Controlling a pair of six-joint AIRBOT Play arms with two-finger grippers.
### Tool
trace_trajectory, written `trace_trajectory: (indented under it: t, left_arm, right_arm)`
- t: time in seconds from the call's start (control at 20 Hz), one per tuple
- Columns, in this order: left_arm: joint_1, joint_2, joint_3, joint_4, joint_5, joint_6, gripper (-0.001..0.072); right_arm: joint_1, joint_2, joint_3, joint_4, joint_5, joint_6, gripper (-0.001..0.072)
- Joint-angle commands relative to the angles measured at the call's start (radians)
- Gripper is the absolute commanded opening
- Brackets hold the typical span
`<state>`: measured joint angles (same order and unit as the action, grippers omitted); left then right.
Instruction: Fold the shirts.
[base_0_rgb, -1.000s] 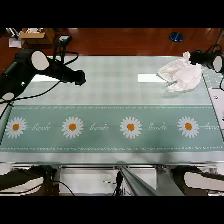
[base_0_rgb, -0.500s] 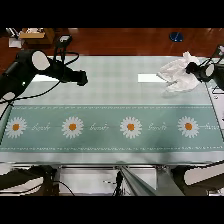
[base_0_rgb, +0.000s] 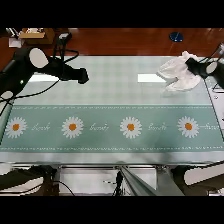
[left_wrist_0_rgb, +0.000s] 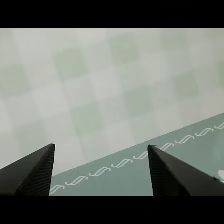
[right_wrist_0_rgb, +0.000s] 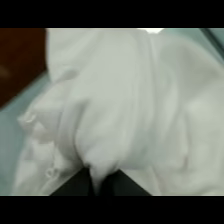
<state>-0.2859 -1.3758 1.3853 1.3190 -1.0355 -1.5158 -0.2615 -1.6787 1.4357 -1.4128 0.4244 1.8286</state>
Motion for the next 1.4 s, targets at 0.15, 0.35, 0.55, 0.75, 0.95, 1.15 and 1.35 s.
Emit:
trace_trajectory:
  t: [0.15, 0.35, 0.55, 0.75, 0.95, 1.15, 1.35]
  left_arm:
    - [0.001, 0.013, 0.435, -0.003, -0.237, 0.003, 0.072]
    - [0.001, 0.083, 0.768, -0.003, -0.323, 0.003, 0.072]
    - [0.001, 0.278, 0.676, -0.003, -0.287, 0.002, 0.072]
    - [0.001, 0.386, 0.563, -0.003, -0.438, 0.0, 0.0719]
    - [0.001, 0.377, 0.563, 0.001, -0.575, -0.019, 0.0719]
    - [0.001, 0.375, 0.563, 0.033, -0.589, -0.019, 0.0719]
    - [0.001, 0.375, 0.554, 0.039, -0.645, -0.019, 0.0719]
  right_arm:
    - [0.0, 0.435, 0.163, 0.169, 0.068, -0.297, 0.0031]
    - [-0.002, 0.696, 0.229, 0.165, 0.085, -0.323, 0.0031]
    - [-0.002, 0.851, 0.235, 0.031, 0.303, -0.323, 0.0031]
    - [0.026, 0.859, 0.223, 0.133, 0.752, -0.335, 0.0031]
    - [0.314, 0.793, 0.08, 0.327, 0.809, -0.352, 0.003]
    - [0.742, 0.645, -0.112, 0.083, 0.65, -0.255, 0.0031]
    - [0.944, 0.389, -0.184, -0.024, 0.578, -0.151, 0.0031]
